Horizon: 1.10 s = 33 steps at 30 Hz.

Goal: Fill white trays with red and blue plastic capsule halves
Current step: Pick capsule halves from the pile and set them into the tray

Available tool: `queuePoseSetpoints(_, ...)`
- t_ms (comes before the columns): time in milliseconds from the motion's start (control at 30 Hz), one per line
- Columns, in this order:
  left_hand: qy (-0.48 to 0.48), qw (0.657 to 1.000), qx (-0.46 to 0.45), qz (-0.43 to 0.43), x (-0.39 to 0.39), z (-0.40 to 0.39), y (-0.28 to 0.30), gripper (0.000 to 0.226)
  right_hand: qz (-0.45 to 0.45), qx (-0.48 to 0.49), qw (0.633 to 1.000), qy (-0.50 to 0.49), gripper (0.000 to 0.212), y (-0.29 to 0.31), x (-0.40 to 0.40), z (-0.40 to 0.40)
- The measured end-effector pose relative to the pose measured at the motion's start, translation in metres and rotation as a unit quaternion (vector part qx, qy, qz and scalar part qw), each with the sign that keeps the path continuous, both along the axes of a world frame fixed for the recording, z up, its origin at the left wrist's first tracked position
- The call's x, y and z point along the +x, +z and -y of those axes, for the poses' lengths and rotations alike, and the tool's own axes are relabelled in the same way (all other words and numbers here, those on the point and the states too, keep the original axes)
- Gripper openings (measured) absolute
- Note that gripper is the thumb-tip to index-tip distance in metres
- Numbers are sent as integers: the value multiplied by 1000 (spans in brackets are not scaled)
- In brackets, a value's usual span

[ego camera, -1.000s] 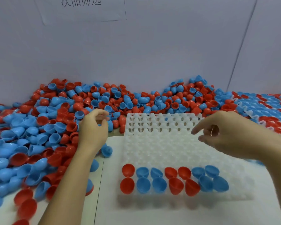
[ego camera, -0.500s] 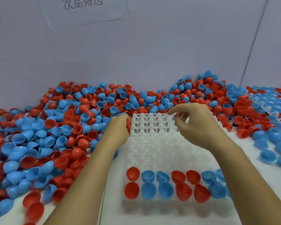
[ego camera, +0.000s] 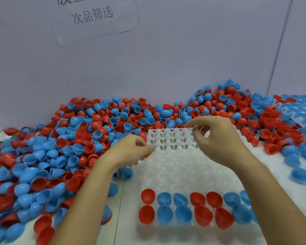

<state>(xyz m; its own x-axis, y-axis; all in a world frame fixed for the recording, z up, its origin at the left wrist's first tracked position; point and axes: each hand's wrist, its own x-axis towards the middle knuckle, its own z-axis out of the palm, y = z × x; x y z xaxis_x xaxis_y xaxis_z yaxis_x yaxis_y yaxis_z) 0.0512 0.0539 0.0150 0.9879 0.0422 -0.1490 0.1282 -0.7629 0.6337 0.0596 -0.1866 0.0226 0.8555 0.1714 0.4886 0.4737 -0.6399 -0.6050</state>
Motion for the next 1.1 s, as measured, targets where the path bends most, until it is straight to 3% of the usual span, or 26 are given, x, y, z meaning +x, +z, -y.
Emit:
queuePoseSetpoints(33, -21, 999, -50, -4, -4, 4, 4, 29, -4, 2, 1000, 3, 27, 0, 0, 0)
queuePoseSetpoints(67, 8, 989, -135, 54, -4, 6, 8, 28, -7, 2, 1000, 3, 27, -1, 0, 0)
queuePoseSetpoints(100, 96, 953, -249, 143, -2, 3, 13, 29, -8, -2, 1000, 1, 27, -2, 0, 0)
queuePoseSetpoints(167, 264, 776, -503, 274, 4, -12, 23, 44, -11, -3, 1000, -2, 27, -3, 2, 0)
queuePoseSetpoints(200, 285, 712, -576, 281, 7, -21, 23, 54, -11, 2, 1000, -1, 27, -4, 3, 0)
queuePoseSetpoints(233, 292, 695, -604, 257, 9, -26, 20, 58, -11, 8, 1000, 1, 27, -4, 4, 1)
queuePoseSetpoints(267, 299, 722, -586, 215, 11, -27, 12, 56, -10, 10, 1000, 2, 27, -4, 4, 2)
queuePoseSetpoints(367, 275, 850, -436, 112, 16, -17, -14, 37, -12, 2, 1000, -1, 27, -6, 4, 3)
queuePoseSetpoints(433, 241, 923, -256, 159, 21, -12, -21, 25, -15, 0, 1000, 2, 27, -7, 5, 4)
queuePoseSetpoints(500, 173, 957, -109, 205, 28, -11, -21, 25, -16, 5, 1000, 4, 27, -7, 6, 4)
queuePoseSetpoints(567, 115, 972, -6, 206, 39, -6, -21, 32, -15, 8, 1000, 6, 27, -7, 6, 3)
queuePoseSetpoints(700, 8, 980, 165, 110, 66, 5, -29, 43, -21, 9, 1000, 9, 27, -8, 6, 3)
queuePoseSetpoints(867, 43, 952, 273, 129, 71, 6, -32, 19, -19, 13, 1000, 8, 27, -8, 6, 3)
queuePoseSetpoints(967, 88, 939, 261, 206, 57, 7, -23, 26, -24, 20, 999, 10, 26, -6, 5, 3)
queuePoseSetpoints(1100, 116, 947, 87, 288, 24, 16, -1, 25, -38, 42, 998, 22, 23, -4, 0, -4)
